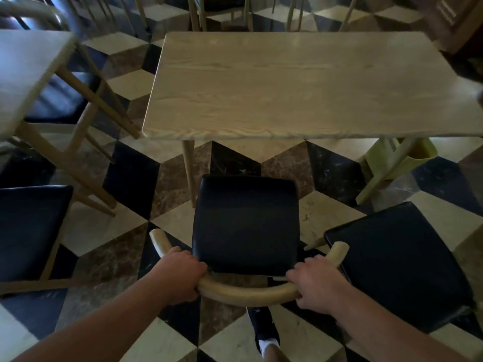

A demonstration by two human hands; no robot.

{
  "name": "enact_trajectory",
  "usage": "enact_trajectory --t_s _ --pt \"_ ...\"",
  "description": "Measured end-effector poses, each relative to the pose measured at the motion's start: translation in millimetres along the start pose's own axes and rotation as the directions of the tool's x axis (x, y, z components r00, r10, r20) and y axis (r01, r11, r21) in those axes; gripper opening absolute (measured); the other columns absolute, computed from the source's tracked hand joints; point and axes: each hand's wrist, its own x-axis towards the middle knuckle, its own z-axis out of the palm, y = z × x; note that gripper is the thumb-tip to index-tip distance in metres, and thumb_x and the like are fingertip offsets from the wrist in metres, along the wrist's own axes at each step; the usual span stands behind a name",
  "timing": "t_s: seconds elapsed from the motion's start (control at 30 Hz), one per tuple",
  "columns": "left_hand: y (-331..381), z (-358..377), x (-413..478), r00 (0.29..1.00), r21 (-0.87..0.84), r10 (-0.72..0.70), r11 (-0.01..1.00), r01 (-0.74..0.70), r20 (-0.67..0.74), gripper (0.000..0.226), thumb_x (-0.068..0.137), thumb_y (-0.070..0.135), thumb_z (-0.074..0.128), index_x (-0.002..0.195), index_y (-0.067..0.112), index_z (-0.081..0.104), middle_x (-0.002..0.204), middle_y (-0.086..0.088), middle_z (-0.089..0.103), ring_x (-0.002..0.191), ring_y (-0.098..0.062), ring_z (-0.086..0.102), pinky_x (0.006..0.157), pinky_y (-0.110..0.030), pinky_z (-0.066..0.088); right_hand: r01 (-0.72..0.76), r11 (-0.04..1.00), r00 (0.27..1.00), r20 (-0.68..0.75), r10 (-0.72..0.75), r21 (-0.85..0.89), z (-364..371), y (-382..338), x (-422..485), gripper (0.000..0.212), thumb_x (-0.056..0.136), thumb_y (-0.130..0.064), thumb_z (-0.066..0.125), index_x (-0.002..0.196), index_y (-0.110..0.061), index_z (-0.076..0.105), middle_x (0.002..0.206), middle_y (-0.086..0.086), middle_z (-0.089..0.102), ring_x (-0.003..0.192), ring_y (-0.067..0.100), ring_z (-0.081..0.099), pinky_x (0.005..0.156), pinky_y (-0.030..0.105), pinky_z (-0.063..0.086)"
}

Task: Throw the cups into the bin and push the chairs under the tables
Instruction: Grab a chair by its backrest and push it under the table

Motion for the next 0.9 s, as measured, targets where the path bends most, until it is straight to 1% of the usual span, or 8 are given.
enact_trajectory --t_s 0.13,0.3,0.43,0.67,0.8,0.9 --pt "-18.9 -22.1 22.5 1.000 -0.018 -0.001 1.000 0.001 -0.001 0.042 0.089 0.051 0.068 0.128 0.036 0.061 0.122 0.006 0.066 0.118 -0.019 0.059 0.110 -0.046 0.036 0.011 1.000 1.000 -0.002 -0.011 0.001 -21.1 24.4 23.1 0.035 0.091 -0.048 0.068 0.118 -0.027 0.061 0.114 0.000 0.064 0.107 0.026 0.060 0.094 0.046 0.039" --pt "-43.3 -44.6 49.7 1.000 -0.031 -0.009 0.999 0.008 -0.028 0.042 0.087 0.054 0.067 0.125 0.037 0.062 0.118 0.009 0.066 0.114 -0.018 0.061 0.109 -0.046 0.040 0.017 1.000 1.000 0.016 -0.017 -0.002 -51.4 51.1 50.5 0.036 0.092 -0.048 0.069 0.119 -0.026 0.060 0.114 0.000 0.064 0.107 0.026 0.060 0.094 0.045 0.042" --pt "-55.4 -60.4 66.8 0.999 -0.030 -0.021 0.999 0.020 -0.030 0.043 0.087 0.054 0.068 0.126 0.038 0.061 0.117 0.010 0.066 0.113 -0.017 0.060 0.110 -0.046 0.039 0.027 1.000 0.999 0.022 -0.027 0.006 -70.2 70.7 69.3 0.036 0.093 -0.049 0.069 0.120 -0.026 0.061 0.115 0.000 0.064 0.108 0.025 0.060 0.094 0.045 0.043" --pt "-73.4 -89.6 90.8 0.998 -0.029 -0.039 0.999 0.038 -0.048 0.041 0.088 0.053 0.066 0.126 0.039 0.062 0.117 0.011 0.067 0.112 -0.016 0.061 0.107 -0.044 0.041 0.040 0.999 0.999 0.002 -0.040 0.004 -92.5 100.5 97.7 0.034 0.091 -0.050 0.070 0.116 -0.029 0.061 0.110 -0.002 0.064 0.105 0.025 0.061 0.091 0.046 0.041" --pt "-81.9 -100.2 104.2 0.998 -0.028 -0.048 0.999 0.047 -0.047 0.042 0.087 0.053 0.067 0.127 0.041 0.060 0.116 0.013 0.066 0.113 -0.014 0.061 0.109 -0.044 0.040 0.048 0.999 0.999 -0.013 -0.048 0.006 -102.9 114.7 110.0 0.031 0.091 -0.049 0.071 0.113 -0.029 0.061 0.107 -0.003 0.063 0.101 0.023 0.060 0.092 0.045 0.042" --pt "-87.8 -108.6 113.6 0.998 -0.027 -0.054 0.998 0.053 -0.044 0.041 0.086 0.053 0.066 0.125 0.041 0.060 0.114 0.013 0.066 0.110 -0.014 0.061 0.108 -0.043 0.041 0.046 0.999 0.999 -0.028 -0.047 -0.004 -110.2 124.1 118.9 0.032 0.090 -0.049 0.071 0.113 -0.029 0.061 0.107 -0.002 0.063 0.102 0.023 0.060 0.093 0.046 0.042"
